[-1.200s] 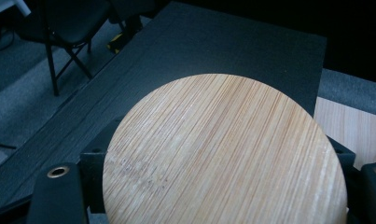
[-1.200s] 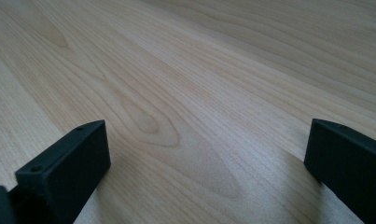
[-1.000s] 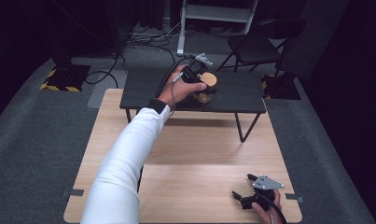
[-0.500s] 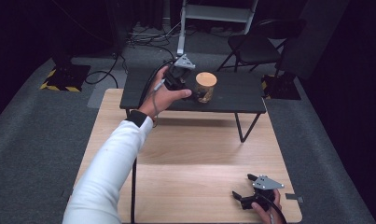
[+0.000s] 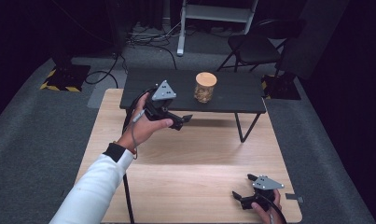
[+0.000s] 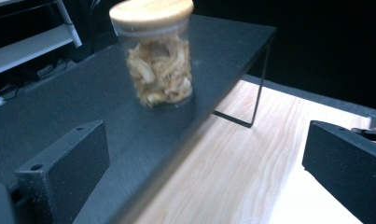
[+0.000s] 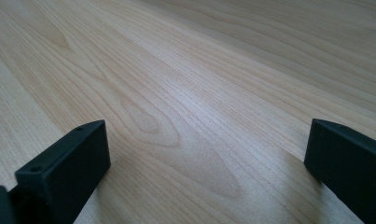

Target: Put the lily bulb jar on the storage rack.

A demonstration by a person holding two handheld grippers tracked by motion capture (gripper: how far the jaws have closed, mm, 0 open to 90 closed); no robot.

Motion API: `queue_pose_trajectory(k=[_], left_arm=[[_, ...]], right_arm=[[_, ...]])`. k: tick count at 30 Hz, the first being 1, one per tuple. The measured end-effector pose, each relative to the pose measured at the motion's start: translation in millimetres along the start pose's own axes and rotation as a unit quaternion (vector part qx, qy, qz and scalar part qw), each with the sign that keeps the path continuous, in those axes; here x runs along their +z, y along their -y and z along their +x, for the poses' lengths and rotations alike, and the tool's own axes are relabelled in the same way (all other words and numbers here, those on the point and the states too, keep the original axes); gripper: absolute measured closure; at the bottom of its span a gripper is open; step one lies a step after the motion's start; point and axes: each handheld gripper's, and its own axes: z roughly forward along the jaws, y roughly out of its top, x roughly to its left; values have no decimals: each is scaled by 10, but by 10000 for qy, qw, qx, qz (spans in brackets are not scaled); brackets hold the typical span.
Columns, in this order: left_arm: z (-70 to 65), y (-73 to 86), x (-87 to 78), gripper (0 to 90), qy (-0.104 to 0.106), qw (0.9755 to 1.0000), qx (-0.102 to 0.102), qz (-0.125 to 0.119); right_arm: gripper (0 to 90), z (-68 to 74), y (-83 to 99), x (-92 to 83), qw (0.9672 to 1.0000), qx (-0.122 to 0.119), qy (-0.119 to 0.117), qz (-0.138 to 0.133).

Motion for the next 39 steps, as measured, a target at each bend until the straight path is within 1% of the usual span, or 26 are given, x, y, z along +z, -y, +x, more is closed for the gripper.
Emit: queue_pose_trajectory(k=[1, 5, 7, 10, 11, 13, 14, 17, 18, 21, 22, 23, 25, 29, 32, 34, 36, 39], left_arm=[[-27, 40, -18, 5, -33, 10000, 46, 14], [-75, 213, -77, 5, -32, 10000, 10, 39], [-105, 314, -99, 5, -83, 9999, 37, 43], [-169, 452, -110, 5, -190, 9997, 86, 128], [-175, 506, -112, 5, -177, 9997, 73, 132], [-205, 628, -107, 5, -191, 9997, 10, 118], [-216, 673, -100, 4, -178, 9997, -12, 158], [-273, 810, -80, 5, -208, 9995, 60, 249], [-290, 864, -76, 5, -212, 9995, 20, 240], [-347, 993, -71, 5, -276, 9992, 44, 299], [-357, 1044, -72, 5, -264, 9992, 36, 302], [-371, 1088, -69, 5, -264, 9991, 45, 327], [-427, 1155, -56, 6, -314, 9985, 129, 422], [-506, 1315, -48, 7, -299, 9982, 184, 487], [-565, 1426, -26, 6, -271, 9980, 149, 551], [-589, 1505, -15, 7, -242, 9981, 75, 567], [-631, 1585, -10, 7, -283, 9979, 5, 579], [-659, 1700, -5, 6, -237, 9975, -32, 660]], right_arm=[[0, 0, 2, 1, 10000, -9, 4, -9], [0, 0, -1, -1, 10000, -1, 0, 2], [0, 1, -1, 0, 10000, 4, 0, 1], [0, 1, -1, 0, 10000, 5, 0, 1], [0, 1, -1, -1, 10000, 4, 0, 2], [0, 1, -1, 0, 10000, 5, 1, 1], [0, 1, -1, 0, 10000, 6, 0, 1], [0, 1, -1, 0, 10000, 5, 1, 1], [0, 1, 0, 0, 10000, 5, 1, 0], [0, 1, 0, 0, 10000, 3, 0, 0], [0, 1, -1, 0, 10000, 5, 0, 0], [0, 1, 0, 0, 10000, 4, 1, 0], [0, 1, -1, 0, 10000, 5, 0, 1], [0, 1, 0, 0, 10000, 4, 0, 0], [0, 0, -1, 0, 10000, 4, -1, 1], [0, 1, 0, 0, 10000, 2, 0, -1], [0, 1, 0, 0, 10000, 3, 0, 0], [0, 1, 0, 0, 10000, 3, 0, 0]])
